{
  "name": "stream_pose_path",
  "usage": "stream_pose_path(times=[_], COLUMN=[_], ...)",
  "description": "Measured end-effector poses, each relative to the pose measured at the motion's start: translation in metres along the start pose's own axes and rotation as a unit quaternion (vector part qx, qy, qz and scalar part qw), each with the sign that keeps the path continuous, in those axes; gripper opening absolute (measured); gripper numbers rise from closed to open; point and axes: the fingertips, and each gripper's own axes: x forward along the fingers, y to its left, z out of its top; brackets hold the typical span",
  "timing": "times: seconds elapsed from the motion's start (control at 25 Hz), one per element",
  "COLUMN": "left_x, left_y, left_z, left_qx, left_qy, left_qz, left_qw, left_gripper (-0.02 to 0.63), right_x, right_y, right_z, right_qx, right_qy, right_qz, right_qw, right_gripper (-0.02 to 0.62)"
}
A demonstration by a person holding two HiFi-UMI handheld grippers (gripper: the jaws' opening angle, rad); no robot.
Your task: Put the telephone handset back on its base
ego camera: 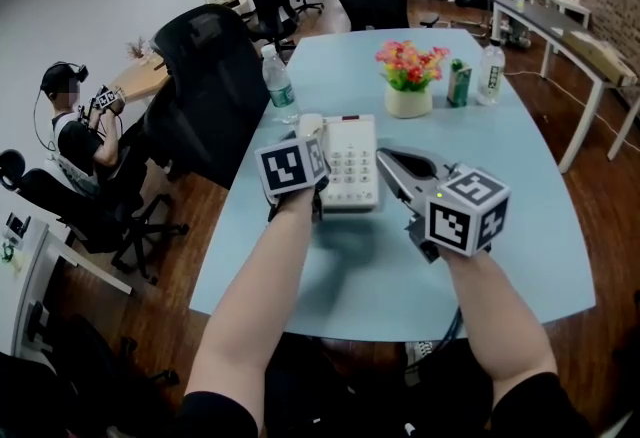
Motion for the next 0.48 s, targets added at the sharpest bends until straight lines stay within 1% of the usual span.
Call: stream_pose_path(times=[0.08, 0.28, 0.48], left_x=[-0.002, -0.007, -0.025], left_y=[-0.003, 0.003, 0.003], left_z=[0.006, 0.004, 0.011], left_qx=[0.000, -0.010, -0.009], left_qy=[-0.005, -0.008, -0.022], left_qz=[-0.005, -0.005, -0.014], left_qw=[1.0000, 0.9999, 0.9996], left_gripper=[0.221, 0.221, 0.221], right_x=[0.000, 0.000, -0.001], right_y=[-0.001, -0.003, -0.003], right_z=[0.000, -0.001, -0.001], right_qx=[0.000, 0.001, -0.005], right_qy=[0.000, -0.001, -0.001], right_qz=[-0.001, -0.002, -0.005], right_qw=[1.000, 1.000, 1.000], right_gripper=[0.015, 0.015, 0.015])
